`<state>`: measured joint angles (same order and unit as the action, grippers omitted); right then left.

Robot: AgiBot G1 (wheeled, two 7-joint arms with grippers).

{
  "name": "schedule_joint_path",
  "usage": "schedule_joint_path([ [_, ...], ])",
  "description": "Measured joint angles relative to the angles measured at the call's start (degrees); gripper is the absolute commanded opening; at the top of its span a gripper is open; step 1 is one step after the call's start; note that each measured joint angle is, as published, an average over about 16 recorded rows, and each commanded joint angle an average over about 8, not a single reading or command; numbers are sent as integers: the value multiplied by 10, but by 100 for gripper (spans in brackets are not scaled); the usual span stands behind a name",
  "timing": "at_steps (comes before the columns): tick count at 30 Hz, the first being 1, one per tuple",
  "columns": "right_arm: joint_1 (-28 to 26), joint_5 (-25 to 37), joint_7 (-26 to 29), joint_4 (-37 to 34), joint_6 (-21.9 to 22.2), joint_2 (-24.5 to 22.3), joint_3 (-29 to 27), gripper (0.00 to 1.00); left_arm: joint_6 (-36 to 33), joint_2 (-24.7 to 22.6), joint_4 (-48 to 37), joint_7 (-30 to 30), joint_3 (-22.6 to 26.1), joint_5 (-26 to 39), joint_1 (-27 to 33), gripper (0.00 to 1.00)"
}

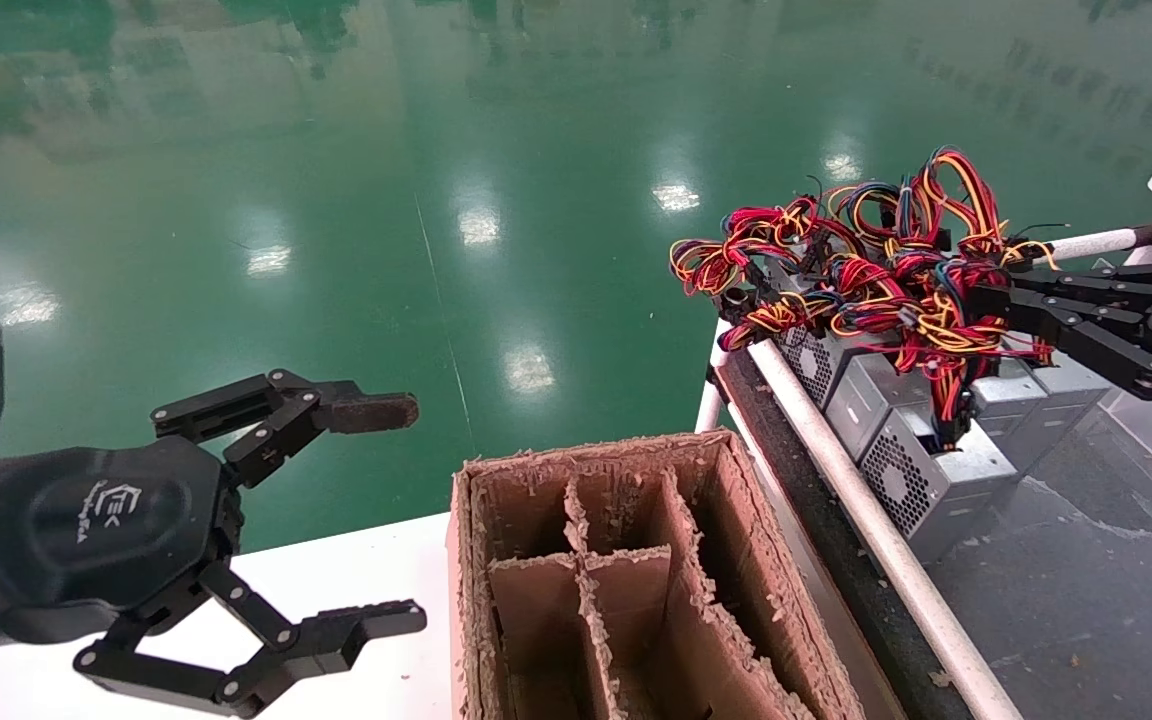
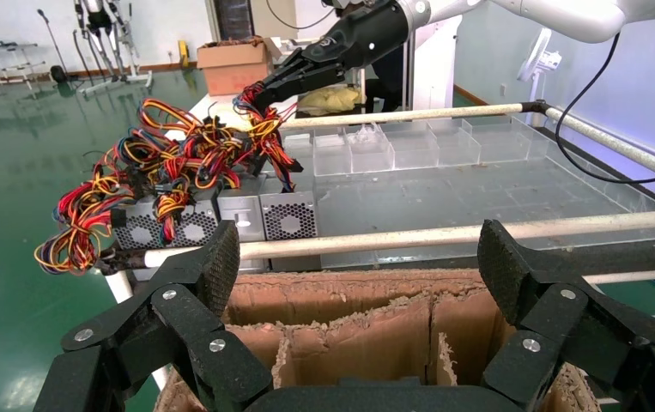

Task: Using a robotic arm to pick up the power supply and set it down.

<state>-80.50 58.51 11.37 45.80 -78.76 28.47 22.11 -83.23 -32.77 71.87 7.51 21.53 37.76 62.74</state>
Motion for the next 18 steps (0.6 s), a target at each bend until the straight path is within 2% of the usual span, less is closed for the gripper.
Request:
schedule_joint_path([
  [18,-1,-33,7,-10,3,-4,-20,100,0,0,0,0,0,0,0,100],
])
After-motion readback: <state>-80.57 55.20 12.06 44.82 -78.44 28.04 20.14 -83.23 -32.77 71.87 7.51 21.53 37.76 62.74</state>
